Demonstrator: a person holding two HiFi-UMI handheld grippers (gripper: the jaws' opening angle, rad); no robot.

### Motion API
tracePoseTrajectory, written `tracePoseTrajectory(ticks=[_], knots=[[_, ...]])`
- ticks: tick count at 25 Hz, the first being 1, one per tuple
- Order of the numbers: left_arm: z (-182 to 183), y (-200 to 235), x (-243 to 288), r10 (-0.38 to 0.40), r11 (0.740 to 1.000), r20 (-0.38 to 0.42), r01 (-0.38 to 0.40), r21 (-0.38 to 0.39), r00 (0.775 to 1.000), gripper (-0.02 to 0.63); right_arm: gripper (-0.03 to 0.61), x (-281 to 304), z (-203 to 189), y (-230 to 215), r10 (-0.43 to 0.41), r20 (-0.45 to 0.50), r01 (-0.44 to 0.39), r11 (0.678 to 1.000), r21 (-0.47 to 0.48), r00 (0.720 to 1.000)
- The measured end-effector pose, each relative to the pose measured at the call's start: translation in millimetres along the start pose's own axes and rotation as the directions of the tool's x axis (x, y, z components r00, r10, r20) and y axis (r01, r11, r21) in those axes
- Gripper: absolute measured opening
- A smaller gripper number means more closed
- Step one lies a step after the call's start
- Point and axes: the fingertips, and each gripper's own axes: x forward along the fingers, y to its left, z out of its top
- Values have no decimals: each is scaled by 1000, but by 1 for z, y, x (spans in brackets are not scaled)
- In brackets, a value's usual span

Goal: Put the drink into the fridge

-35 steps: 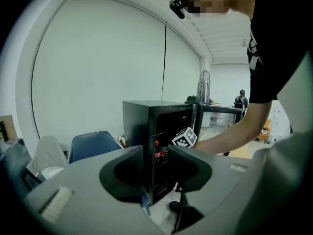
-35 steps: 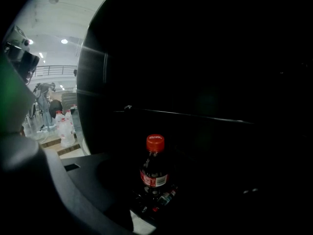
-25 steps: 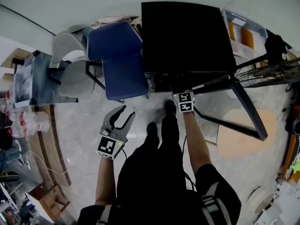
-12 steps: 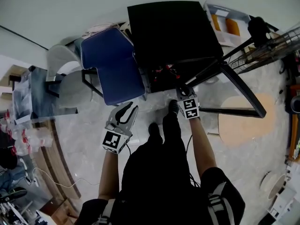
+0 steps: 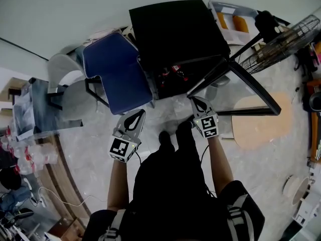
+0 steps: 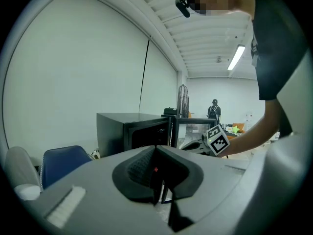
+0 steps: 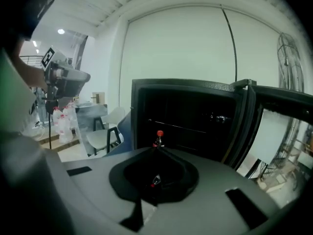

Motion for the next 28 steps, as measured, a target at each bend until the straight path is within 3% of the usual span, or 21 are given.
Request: tracePoseTrajectory(ticks=[14,28], knots=[[13,-29,5,-40,998,41,39,40,998,2,0,-52,33,17,25,74,-22,999,-37,997],[31,-48,-3,-30,997,66,25,80,997,2,0,-82,29,5,-7,77,11,998,-60,997]])
